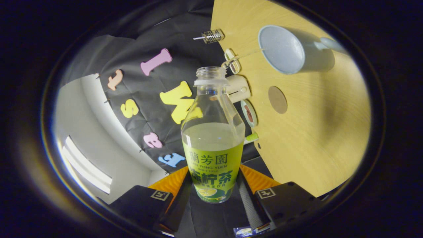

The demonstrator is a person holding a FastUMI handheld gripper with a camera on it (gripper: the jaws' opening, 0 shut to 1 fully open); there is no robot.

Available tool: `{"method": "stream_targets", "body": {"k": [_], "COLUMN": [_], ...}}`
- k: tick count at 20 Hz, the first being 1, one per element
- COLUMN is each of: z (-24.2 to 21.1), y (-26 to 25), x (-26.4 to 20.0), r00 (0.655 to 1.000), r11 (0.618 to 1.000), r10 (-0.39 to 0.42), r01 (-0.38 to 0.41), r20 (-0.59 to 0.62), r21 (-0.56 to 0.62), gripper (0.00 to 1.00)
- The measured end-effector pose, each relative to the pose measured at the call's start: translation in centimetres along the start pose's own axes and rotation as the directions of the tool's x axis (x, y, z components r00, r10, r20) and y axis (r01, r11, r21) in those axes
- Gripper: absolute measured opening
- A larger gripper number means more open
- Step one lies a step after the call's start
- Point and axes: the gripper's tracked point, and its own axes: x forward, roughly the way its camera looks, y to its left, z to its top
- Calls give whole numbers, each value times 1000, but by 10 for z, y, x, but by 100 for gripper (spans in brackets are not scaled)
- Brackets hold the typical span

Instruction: Take the bottle from table, then pour the juice into the cup, finally place the bottle on the coaster

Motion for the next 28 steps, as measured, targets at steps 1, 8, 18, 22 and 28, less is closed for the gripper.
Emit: {"method": "stream_targets", "body": {"k": [1,8,18,22,28], "z": [-1,-3,2,1,0], "y": [0,10,19,23,29], "x": [0,4,4,7,8], "r00": [1000,999,995,994,992], "r11": [1000,998,990,987,982], "r10": [5,43,101,112,127], "r01": [-5,-43,-103,-113,-128], "r20": [-3,5,23,15,11], "r21": [3,41,93,112,138], "gripper": [80,80,80,80,80]}}
